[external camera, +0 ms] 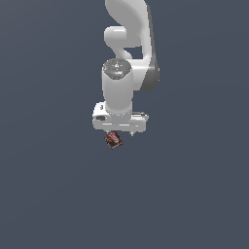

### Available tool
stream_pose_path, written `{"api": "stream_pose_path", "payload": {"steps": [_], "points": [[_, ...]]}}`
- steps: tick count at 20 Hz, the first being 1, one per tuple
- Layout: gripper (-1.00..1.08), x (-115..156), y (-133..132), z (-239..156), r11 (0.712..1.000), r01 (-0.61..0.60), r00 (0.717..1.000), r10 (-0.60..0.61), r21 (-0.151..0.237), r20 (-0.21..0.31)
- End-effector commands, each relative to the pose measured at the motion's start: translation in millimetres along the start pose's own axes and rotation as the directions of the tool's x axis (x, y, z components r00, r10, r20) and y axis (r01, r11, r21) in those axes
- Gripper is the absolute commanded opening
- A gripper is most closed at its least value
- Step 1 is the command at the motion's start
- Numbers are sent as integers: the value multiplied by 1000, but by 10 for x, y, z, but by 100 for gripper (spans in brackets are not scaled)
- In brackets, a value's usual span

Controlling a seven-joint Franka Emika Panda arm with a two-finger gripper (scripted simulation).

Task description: Pick up the object and move it to a goal position.

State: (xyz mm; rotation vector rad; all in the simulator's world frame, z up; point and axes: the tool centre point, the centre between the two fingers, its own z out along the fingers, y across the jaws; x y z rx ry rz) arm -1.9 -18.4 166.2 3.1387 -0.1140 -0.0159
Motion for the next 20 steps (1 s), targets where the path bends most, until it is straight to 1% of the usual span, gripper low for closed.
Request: {"api": "stream_pose_path", "payload": {"steps": [1,4,9,15,20], "points": [[100,0,0,0,1000,0,1000,0,0,0],[100,17,56,-31,1000,1,1000,-1,-5,-5],[100,76,269,-146,1000,3,1000,-4,-23,-24],[100,74,269,-142,1000,5,1000,-6,-23,-24],[100,55,286,-86,999,32,999,-33,-24,-23]]}}
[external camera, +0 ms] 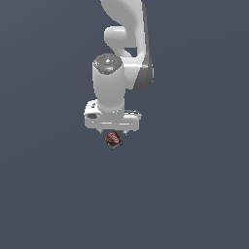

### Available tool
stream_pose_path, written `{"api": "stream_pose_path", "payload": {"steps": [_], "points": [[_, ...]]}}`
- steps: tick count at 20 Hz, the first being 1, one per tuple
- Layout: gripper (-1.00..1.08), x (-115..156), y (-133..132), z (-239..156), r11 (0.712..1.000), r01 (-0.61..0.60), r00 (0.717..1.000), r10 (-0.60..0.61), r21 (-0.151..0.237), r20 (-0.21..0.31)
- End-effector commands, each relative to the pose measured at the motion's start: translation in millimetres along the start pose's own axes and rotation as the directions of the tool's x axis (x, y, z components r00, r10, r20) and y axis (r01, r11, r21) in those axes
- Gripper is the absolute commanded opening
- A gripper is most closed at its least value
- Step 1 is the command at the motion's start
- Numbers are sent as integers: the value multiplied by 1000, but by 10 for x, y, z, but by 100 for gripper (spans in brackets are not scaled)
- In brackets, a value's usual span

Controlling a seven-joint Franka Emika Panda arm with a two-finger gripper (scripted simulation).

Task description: Pick up the object and move it to a goal position.

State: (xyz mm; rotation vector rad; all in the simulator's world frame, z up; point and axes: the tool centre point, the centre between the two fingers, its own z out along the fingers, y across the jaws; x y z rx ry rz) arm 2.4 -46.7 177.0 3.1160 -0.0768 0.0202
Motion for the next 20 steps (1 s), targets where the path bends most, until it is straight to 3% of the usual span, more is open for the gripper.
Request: {"api": "stream_pose_path", "payload": {"steps": [1,11,20], "points": [[100,-17,9,42,1000,19,1000,-19,0,1],[100,-160,69,367,984,180,984,-180,4,5],[100,-392,126,784,919,393,919,-393,15,5]]}}
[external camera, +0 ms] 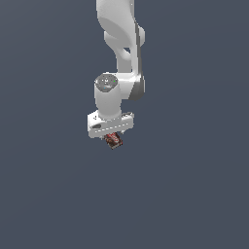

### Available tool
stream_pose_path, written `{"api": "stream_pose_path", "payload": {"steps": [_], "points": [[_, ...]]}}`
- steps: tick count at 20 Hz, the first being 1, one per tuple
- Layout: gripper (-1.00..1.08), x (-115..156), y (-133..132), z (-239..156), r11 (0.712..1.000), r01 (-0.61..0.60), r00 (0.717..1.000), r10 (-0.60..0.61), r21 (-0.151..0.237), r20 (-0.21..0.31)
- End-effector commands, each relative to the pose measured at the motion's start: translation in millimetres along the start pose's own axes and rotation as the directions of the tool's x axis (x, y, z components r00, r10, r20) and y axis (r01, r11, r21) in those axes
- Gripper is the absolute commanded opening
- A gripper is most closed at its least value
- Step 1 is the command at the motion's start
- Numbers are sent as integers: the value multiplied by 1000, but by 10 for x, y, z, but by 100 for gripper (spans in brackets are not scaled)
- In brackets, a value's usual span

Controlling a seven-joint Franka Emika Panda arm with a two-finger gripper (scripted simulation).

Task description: Pick up the object and move it to a goal position.

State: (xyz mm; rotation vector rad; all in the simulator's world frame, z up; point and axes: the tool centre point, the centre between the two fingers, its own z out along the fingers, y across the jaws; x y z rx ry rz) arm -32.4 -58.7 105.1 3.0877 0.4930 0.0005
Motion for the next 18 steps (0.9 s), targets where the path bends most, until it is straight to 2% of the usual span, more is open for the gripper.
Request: {"api": "stream_pose_path", "payload": {"steps": [1,10,18], "points": [[100,-64,-12,105,998,60,998,-60,3,-1],[100,-221,-51,339,981,196,981,-195,12,-4],[100,-256,-61,388,975,223,975,-223,14,-5]]}}
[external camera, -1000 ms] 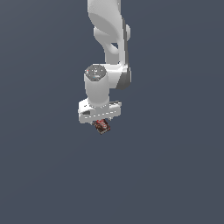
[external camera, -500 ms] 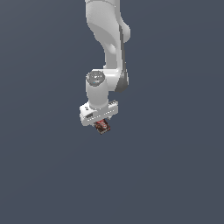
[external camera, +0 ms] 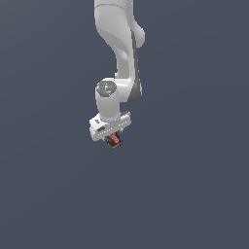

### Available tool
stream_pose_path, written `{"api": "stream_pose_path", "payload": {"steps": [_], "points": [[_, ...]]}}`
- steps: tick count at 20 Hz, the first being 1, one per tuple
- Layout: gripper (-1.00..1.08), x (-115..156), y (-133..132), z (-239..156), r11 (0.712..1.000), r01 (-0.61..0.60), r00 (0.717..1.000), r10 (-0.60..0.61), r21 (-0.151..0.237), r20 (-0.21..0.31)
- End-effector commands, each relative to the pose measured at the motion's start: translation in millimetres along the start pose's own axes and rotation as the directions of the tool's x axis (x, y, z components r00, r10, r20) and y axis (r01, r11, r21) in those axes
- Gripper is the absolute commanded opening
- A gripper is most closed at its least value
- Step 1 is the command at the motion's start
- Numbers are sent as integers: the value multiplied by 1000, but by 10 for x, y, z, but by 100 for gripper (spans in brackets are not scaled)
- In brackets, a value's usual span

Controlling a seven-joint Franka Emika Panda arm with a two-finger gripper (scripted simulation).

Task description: Pick up the object and move it to a goal position.

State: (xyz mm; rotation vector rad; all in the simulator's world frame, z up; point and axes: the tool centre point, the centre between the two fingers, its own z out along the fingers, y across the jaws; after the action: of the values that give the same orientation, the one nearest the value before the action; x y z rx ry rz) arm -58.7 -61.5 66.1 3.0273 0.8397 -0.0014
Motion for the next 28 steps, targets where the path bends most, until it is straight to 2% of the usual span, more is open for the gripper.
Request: {"api": "stream_pose_path", "payload": {"steps": [1,18,19,28], "points": [[100,1,0,2,1000,0,1000,0,0,0],[100,-4,-4,504,1000,5,1000,-5,0,-1],[-100,-4,-4,504,1000,5,1000,-5,0,-1],[-100,-4,-4,504,1000,5,1000,-5,0,-1]]}}
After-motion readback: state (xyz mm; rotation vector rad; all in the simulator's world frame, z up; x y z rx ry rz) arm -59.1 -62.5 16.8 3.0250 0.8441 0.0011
